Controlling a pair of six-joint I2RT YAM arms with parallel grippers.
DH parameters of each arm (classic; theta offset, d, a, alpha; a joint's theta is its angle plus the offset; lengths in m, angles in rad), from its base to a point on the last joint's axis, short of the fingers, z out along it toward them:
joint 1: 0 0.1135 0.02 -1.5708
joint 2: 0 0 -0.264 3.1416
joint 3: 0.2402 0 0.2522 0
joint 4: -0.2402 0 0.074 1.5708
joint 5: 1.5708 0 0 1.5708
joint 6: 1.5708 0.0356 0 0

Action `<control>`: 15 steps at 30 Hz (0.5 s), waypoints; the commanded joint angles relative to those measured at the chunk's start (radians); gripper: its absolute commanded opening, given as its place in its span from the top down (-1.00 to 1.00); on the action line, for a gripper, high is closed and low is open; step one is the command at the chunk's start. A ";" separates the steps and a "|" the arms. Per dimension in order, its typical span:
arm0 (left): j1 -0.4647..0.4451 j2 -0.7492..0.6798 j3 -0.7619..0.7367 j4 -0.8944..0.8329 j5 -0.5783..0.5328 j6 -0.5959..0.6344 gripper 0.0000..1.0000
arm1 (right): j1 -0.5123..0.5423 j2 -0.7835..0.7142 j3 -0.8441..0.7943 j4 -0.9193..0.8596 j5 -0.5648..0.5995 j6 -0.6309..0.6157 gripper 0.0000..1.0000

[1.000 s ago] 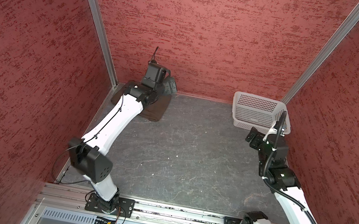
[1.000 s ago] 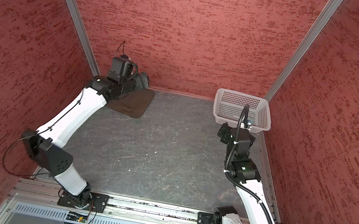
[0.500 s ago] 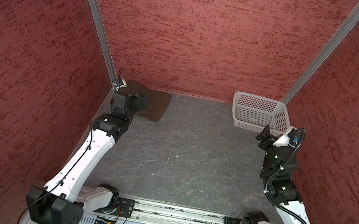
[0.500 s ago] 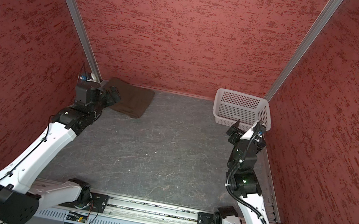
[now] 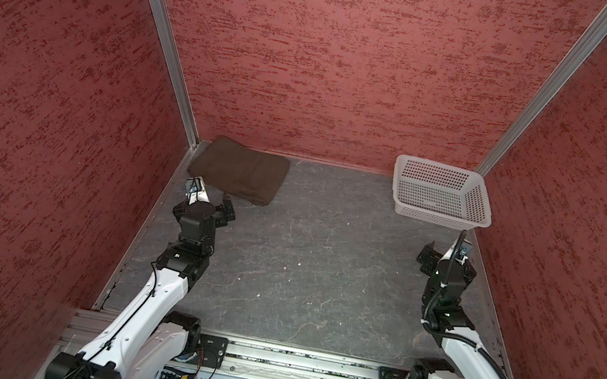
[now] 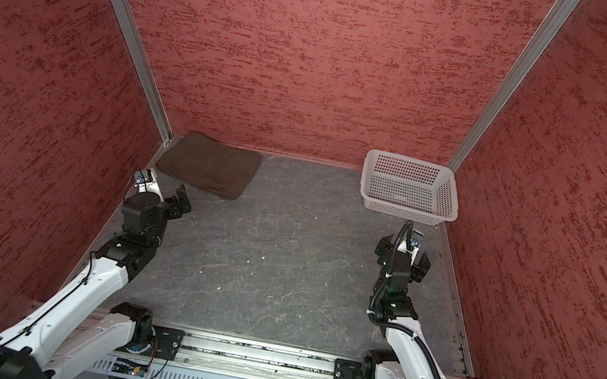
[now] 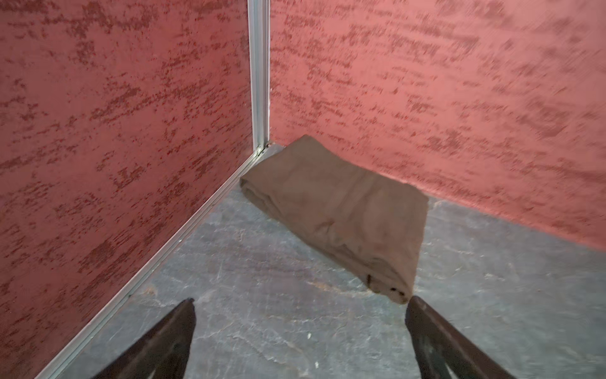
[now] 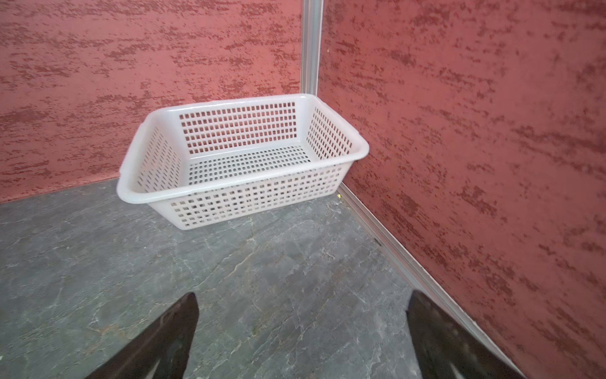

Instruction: Fold and stack the trousers

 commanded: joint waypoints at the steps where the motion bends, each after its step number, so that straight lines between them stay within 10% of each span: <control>1: 0.023 0.057 -0.031 0.073 -0.047 0.023 -0.99 | -0.043 0.064 -0.053 0.217 -0.040 0.070 -0.98; 15: 0.030 0.606 0.035 0.503 0.001 0.225 -0.99 | -0.119 0.418 0.025 0.468 -0.133 0.090 -0.98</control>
